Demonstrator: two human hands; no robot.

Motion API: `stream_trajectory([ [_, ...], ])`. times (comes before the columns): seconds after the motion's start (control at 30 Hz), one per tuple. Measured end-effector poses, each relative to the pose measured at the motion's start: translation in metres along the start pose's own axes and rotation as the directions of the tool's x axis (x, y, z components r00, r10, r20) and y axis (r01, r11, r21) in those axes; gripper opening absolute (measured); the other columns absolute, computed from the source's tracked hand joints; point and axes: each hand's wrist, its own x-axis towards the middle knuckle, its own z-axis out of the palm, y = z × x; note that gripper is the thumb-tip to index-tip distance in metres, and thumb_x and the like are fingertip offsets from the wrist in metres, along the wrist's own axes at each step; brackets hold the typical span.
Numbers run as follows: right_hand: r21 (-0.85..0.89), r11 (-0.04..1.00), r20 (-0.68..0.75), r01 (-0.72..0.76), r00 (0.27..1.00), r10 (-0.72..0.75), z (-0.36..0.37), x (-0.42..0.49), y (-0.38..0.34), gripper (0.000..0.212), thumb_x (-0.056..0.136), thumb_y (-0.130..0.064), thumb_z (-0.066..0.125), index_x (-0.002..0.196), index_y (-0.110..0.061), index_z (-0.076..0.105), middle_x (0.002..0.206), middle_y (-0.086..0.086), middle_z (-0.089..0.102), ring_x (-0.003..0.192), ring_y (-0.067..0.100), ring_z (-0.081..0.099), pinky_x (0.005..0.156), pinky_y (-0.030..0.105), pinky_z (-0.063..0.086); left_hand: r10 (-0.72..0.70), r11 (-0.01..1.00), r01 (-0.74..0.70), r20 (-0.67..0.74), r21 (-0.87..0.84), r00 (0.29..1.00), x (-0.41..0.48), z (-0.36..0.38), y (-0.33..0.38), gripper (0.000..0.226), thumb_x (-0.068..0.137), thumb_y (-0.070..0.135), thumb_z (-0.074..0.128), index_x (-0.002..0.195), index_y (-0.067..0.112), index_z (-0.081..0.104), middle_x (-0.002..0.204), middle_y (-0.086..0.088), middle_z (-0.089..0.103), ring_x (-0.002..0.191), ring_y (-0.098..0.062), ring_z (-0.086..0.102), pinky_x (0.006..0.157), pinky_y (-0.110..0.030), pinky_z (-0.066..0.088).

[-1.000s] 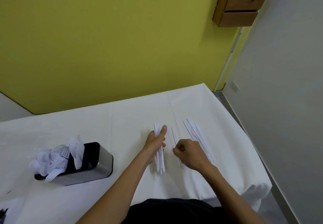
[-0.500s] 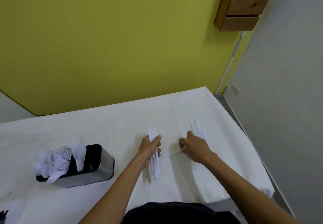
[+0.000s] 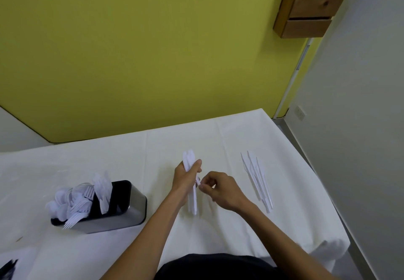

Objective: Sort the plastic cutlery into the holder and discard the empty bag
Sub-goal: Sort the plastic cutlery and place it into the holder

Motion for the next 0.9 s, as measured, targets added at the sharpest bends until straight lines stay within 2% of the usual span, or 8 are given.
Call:
stream_trajectory([
  [0.13,0.34,0.922,-0.171,-0.185,0.952,0.254,-0.001,0.003,0.001,0.028,0.1,-0.039,0.049,0.102,-0.015,0.065,0.099,0.0,0.067,0.096,0.019,0.065,0.082,0.031,0.053,0.013,0.943,-0.068,-0.167,-0.327,0.986,0.002,0.001,0.029,0.014,0.098,0.019,0.061,0.101,0.006,0.062,0.07,-0.002,0.062,0.059,-0.015,0.057,0.059,-0.025,0.053],
  [0.2,0.661,0.673,-0.024,-0.332,0.887,0.461,0.0,0.012,0.003,0.043,0.105,-0.043,0.039,0.115,-0.007,0.059,0.115,0.013,0.063,0.111,0.032,0.061,0.091,0.042,0.052,0.007,0.863,-0.086,-0.159,-0.497,0.987,-0.002,0.007,0.045,0.006,0.097,0.014,0.063,0.094,0.009,0.064,0.067,-0.001,0.061,0.06,-0.016,0.058,0.065,-0.028,0.056],
  [0.27,0.889,0.276,0.194,-0.366,0.846,0.497,0.001,0.021,-0.004,0.052,0.107,-0.044,0.033,0.124,0.0,0.054,0.123,0.019,0.062,0.118,0.035,0.061,0.098,0.044,0.051,0.037,0.837,-0.102,-0.13,-0.538,0.991,-0.011,0.016,0.055,0.009,0.096,0.016,0.066,0.089,0.013,0.065,0.067,0.0,0.063,0.06,-0.014,0.061,0.072,-0.032,0.057],
  [0.33,0.932,0.129,0.254,-0.338,0.865,0.432,-0.001,0.026,-0.014,0.06,0.108,-0.042,0.027,0.128,0.008,0.053,0.125,0.025,0.064,0.117,0.036,0.063,0.107,0.046,0.045,0.052,0.859,-0.112,-0.133,-0.499,0.99,-0.02,0.025,0.057,0.017,0.096,0.027,0.067,0.084,0.014,0.063,0.066,0.002,0.063,0.061,-0.011,0.064,0.069,-0.031,0.056],
  [0.47,0.954,0.093,0.208,-0.284,0.855,0.475,0.005,0.03,-0.035,0.052,0.109,-0.034,0.031,0.125,0.009,0.055,0.115,0.023,0.067,0.108,0.035,0.066,0.105,0.048,0.048,0.078,0.905,-0.198,-0.309,-0.376,0.948,-0.023,0.017,0.055,0.043,0.094,0.048,0.063,0.085,0.006,0.062,0.068,-0.003,0.065,0.057,-0.008,0.066,0.053,-0.02,0.048],
  [0.63,0.922,0.169,0.286,-0.349,0.906,0.312,0.022,0.021,-0.073,0.029,0.105,-0.012,0.032,0.088,-0.003,0.053,0.056,0.006,0.054,0.048,0.016,0.054,0.065,0.035,0.05,0.224,0.895,-0.356,-0.421,-0.268,0.879,-0.04,-0.014,0.06,0.055,0.092,0.049,0.065,0.088,-0.006,0.061,0.06,-0.001,0.064,0.052,-0.01,0.063,0.053,-0.017,0.047],
  [0.77,0.845,0.365,0.318,-0.39,0.916,0.242,0.041,0.021,-0.105,0.032,0.09,0.005,0.03,0.066,-0.011,0.044,0.056,0.006,0.042,0.047,0.016,0.037,0.053,0.031,0.031,0.452,0.878,-0.479,-0.336,0.002,0.826,-0.054,-0.07,0.057,0.039,0.087,0.041,0.075,0.081,0.004,0.067,0.065,0.001,0.073,0.063,-0.011,0.071,0.062,-0.027,0.055],
  [0.9,0.769,0.478,0.382,-0.424,0.905,0.188,0.073,0.023,-0.135,0.029,0.092,0.001,0.029,0.071,-0.011,0.045,0.063,0.007,0.04,0.05,0.017,0.038,0.049,0.029,0.027,0.524,0.849,-0.511,-0.355,0.139,0.774,-0.068,-0.124,0.052,0.033,0.084,0.038,0.078,0.073,0.009,0.067,0.065,0.002,0.071,0.062,-0.012,0.068,0.057,-0.026,0.051],
])
